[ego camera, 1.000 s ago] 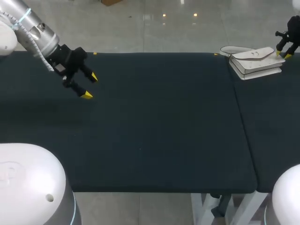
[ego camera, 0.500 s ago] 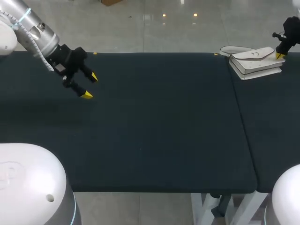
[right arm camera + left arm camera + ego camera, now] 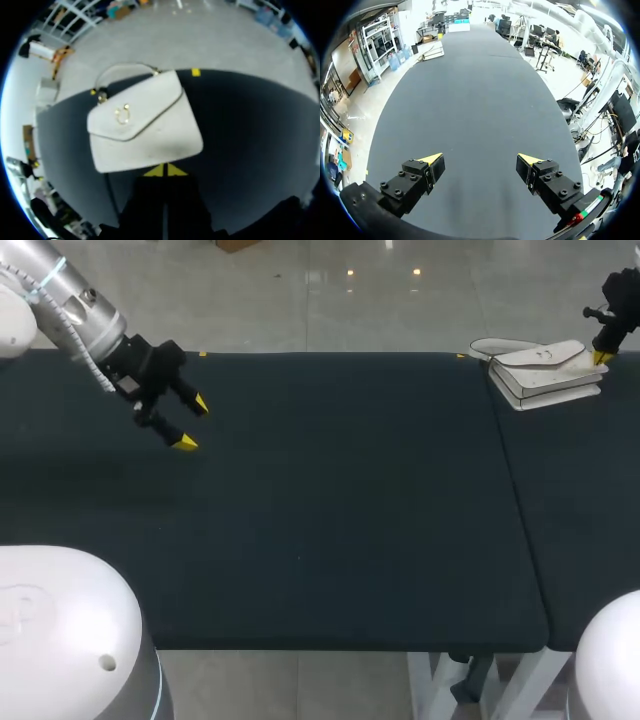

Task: Pick up the bag, open it, inspect its contents, close it, and place it on the opposite side

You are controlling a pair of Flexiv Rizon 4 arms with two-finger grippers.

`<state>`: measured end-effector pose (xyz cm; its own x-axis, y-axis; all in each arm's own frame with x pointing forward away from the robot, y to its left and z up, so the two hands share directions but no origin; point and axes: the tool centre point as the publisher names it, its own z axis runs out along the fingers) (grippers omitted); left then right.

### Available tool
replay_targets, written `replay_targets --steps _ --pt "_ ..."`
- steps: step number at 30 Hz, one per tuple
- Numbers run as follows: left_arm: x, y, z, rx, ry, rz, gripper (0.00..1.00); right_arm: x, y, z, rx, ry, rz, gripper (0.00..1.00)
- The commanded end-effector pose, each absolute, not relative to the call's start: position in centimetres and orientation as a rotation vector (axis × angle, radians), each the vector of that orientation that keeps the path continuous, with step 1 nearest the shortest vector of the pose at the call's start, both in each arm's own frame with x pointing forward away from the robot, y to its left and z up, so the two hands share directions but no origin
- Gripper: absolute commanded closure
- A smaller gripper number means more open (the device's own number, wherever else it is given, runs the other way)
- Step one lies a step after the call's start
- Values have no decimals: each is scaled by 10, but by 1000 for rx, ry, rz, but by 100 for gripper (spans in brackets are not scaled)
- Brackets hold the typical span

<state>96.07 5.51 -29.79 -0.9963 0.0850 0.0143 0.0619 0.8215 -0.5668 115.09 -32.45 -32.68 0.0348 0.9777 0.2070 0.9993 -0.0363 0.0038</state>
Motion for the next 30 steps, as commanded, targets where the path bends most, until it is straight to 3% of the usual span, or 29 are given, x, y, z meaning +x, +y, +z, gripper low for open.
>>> replay_targets --steps 1,2,4,5,6,7,30 --pt "961 55 -299 -120 -2960 924 0 1140 -332 -316 -2210 -2090 -237 100" --pt "961 55 -299 -120 -2960 924 0 1140 -334 -316 -2217 -2086 -237 91" --pt "961 55 -299 -120 -2960 924 0 1142 -341 -318 -2233 -2063 -243 57" --pt "961 55 -299 -120 -2960 924 0 1144 -343 -319 -2232 -2059 -244 47" --pt "961 55 -299 -120 -2960 924 0 1146 -345 -320 -2232 -2058 -246 16" --pt "961 55 -299 -120 -2960 924 0 1148 -348 -322 -2230 -2043 -251 0" --pt "961 55 -299 -120 -2960 924 0 1184 -372 -346 -2152 -1961 -230 0"
